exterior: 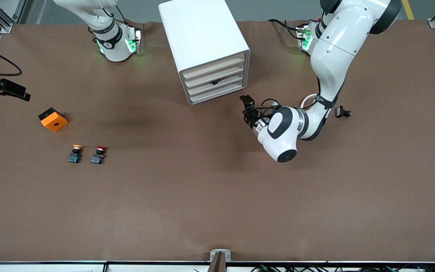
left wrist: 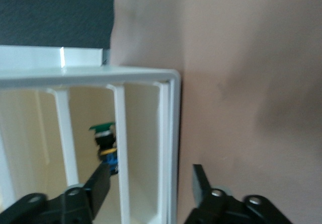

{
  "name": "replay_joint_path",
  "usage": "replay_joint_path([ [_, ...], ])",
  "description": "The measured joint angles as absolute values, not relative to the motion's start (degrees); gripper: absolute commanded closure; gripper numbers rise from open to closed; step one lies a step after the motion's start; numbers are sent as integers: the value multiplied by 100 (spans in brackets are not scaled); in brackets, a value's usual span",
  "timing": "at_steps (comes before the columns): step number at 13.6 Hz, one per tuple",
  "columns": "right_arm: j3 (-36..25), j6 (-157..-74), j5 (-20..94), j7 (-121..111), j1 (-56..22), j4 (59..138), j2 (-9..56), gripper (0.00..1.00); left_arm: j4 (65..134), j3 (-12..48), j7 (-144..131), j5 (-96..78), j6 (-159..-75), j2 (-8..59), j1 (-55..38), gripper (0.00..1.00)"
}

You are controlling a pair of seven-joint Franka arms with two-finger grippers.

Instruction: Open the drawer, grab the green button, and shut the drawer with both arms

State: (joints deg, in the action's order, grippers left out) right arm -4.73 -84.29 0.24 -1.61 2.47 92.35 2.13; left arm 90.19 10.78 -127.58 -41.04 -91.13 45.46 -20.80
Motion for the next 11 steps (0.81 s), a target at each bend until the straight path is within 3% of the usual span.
replay_joint_path([
  [4,-500,-8553,10,-576,559,8993,730,0,9020,1079,-12894,-4419,-9107,4740,-2450,31],
  [7,-509,-8547,11,-670,616,8868,791,0,9025,1079,-12951,-4511,-9097,4823,-2663,41],
  [11,-462,-8492,27,24,614,8835,791,0,9054,1079,-12971,-4639,-9091,4925,-2914,43],
])
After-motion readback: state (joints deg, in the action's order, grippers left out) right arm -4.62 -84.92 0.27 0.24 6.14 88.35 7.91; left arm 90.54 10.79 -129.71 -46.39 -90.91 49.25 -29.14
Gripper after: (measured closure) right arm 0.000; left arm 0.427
